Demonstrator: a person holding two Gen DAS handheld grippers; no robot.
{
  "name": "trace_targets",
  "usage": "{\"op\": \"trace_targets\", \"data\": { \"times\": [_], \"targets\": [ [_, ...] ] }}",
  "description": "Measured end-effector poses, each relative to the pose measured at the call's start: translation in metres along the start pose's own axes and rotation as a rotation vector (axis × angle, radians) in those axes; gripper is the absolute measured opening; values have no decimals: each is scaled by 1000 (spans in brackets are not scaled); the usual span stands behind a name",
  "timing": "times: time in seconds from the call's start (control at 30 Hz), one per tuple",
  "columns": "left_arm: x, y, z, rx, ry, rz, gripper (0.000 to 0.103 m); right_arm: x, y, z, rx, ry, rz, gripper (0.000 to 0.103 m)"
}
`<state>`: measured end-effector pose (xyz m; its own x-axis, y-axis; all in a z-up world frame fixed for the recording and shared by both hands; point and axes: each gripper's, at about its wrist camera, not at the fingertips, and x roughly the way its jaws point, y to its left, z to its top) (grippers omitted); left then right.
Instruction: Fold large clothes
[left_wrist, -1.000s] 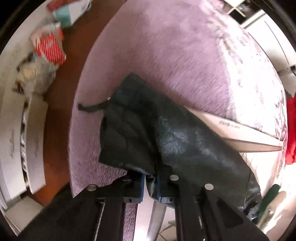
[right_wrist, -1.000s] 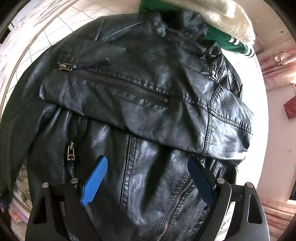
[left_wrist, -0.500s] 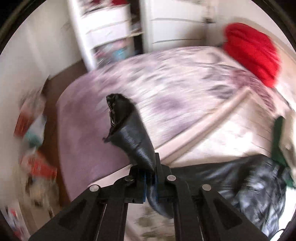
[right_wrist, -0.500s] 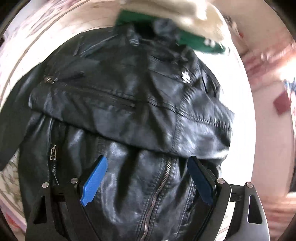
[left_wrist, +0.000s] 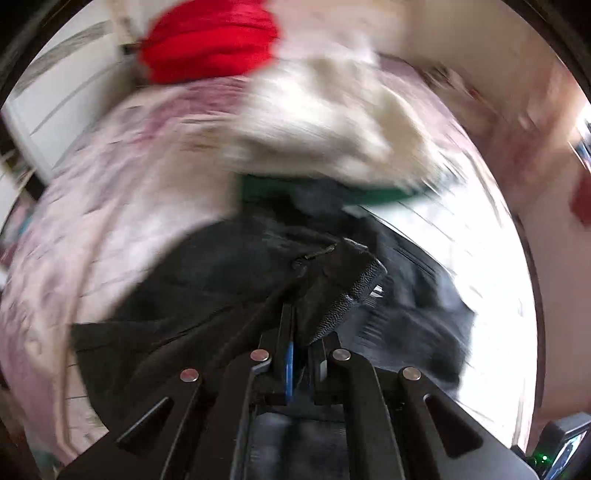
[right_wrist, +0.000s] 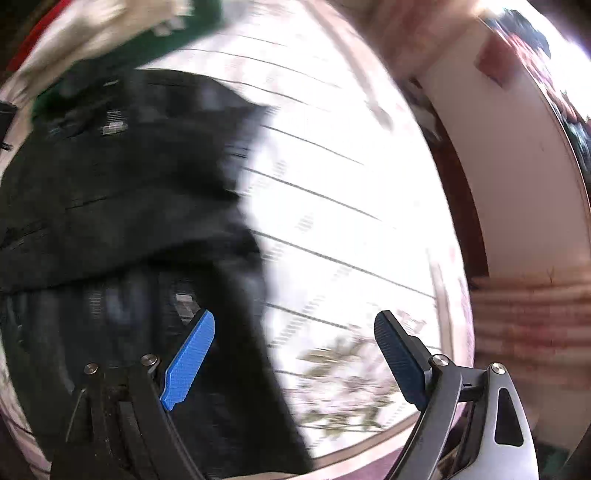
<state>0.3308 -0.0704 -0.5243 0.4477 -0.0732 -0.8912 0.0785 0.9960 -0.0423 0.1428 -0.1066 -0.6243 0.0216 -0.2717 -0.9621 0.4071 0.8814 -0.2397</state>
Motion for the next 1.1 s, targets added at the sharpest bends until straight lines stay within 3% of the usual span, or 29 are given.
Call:
{"op": "trace_targets", "data": {
  "times": [0.17,0.27,0.3,0.33,0.4,0.43,0.47,0.63,0.73,0.8,0.9,0.97,1.0,1.07,1.1],
  "targets": [
    [36,-84,-26,181,119,-76,6,38,-65,-29,100,78,14,90],
    [44,-95,-37,213,177,-102,10,65,-103,4,138,124,72,90],
    [43,-93,-40,204,191,-121,11,73,-115,1,159,145,107,90],
    [44,-88,-41,188,212,-146,15,76,-118,-26,177,158,138,90],
    [42,-71,-36,126,249,-184,55,91,-153,-24,211,174,223,90],
    [38,-58,-34,88,256,-196,88,95,-168,-24,232,175,269,90],
    [30,-44,-32,47,245,-194,93,97,-180,-28,256,174,313,90],
    [-8,35,-21,-175,169,-121,93,103,-211,-25,298,126,483,90],
    [-16,85,-23,-288,145,-5,93,101,-212,-8,292,81,590,90],
    [-13,114,-30,-326,142,90,93,109,-190,3,255,72,619,90],
    [3,145,-38,-343,163,207,93,137,-169,57,161,94,616,90],
    [18,166,-42,-373,186,252,93,128,-124,92,81,132,615,90],
    [21,173,-45,-385,193,264,93,125,-107,94,26,150,574,87],
    [25,182,-47,-397,198,281,93,104,-83,104,-62,129,479,53],
    [23,185,-48,-397,199,287,93,95,-81,104,-90,105,379,30]
  ]
}}
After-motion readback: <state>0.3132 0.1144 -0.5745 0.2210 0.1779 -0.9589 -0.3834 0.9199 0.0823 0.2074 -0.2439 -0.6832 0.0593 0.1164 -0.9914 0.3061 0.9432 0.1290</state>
